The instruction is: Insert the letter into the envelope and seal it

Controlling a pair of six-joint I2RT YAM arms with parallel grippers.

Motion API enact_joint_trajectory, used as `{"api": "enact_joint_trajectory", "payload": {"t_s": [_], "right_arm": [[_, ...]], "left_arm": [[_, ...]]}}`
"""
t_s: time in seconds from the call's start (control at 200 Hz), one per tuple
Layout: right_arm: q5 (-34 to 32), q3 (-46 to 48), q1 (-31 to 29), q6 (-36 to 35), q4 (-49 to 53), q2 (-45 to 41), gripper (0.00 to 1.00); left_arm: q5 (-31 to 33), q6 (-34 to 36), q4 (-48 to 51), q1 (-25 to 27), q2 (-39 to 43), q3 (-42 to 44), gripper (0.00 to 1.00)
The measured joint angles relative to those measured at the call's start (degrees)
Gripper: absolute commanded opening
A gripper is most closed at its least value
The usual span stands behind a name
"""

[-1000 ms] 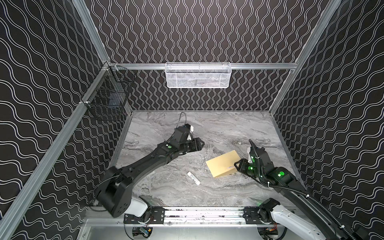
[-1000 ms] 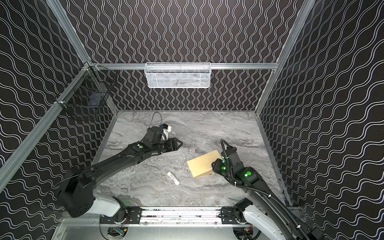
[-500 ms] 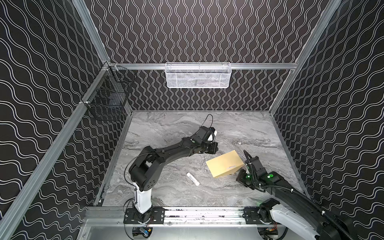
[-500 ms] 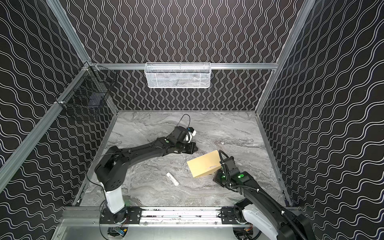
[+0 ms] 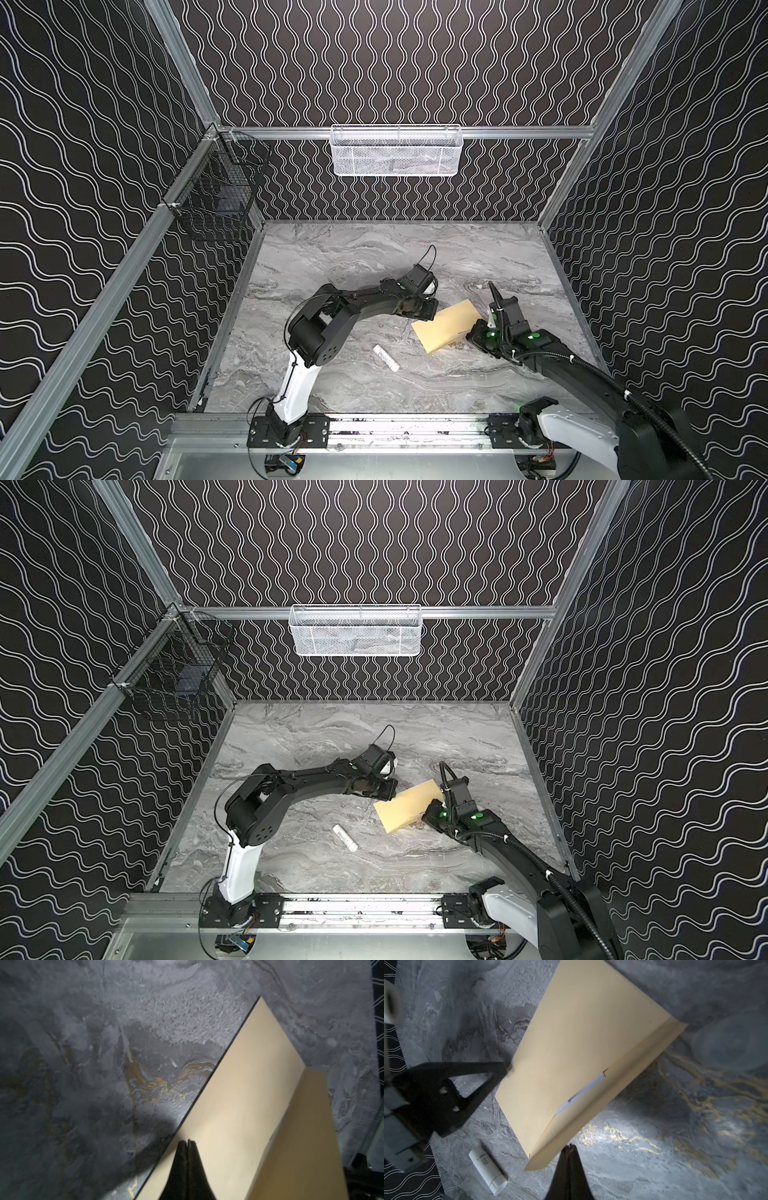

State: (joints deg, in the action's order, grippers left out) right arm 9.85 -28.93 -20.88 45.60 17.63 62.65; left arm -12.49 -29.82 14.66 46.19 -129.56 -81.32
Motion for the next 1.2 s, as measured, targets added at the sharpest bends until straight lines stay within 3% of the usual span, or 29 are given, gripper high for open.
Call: {"api": "enact_joint_trajectory", "payload": {"t_s": [0.641,1.036,1.201], "right_arm": [[4.4,-5.1,1.5,-2.9,-11.4,18.3,0.00],[7.1,-0.8,2.2,-2.1,-22.4,22.3,0.00],[7.5,0.5,2.3,-1.5,-25.9,22.8,0.00]], "left_arm": [[-1.2,1.6,-6.8,0.4,-1.9,1.2,0.00],[-1.8,1.9,-7.6,0.5,-1.0,1.9,0.00],[-3.6,1.5,-5.6,0.7,3.7,4.4,0.00]]}}
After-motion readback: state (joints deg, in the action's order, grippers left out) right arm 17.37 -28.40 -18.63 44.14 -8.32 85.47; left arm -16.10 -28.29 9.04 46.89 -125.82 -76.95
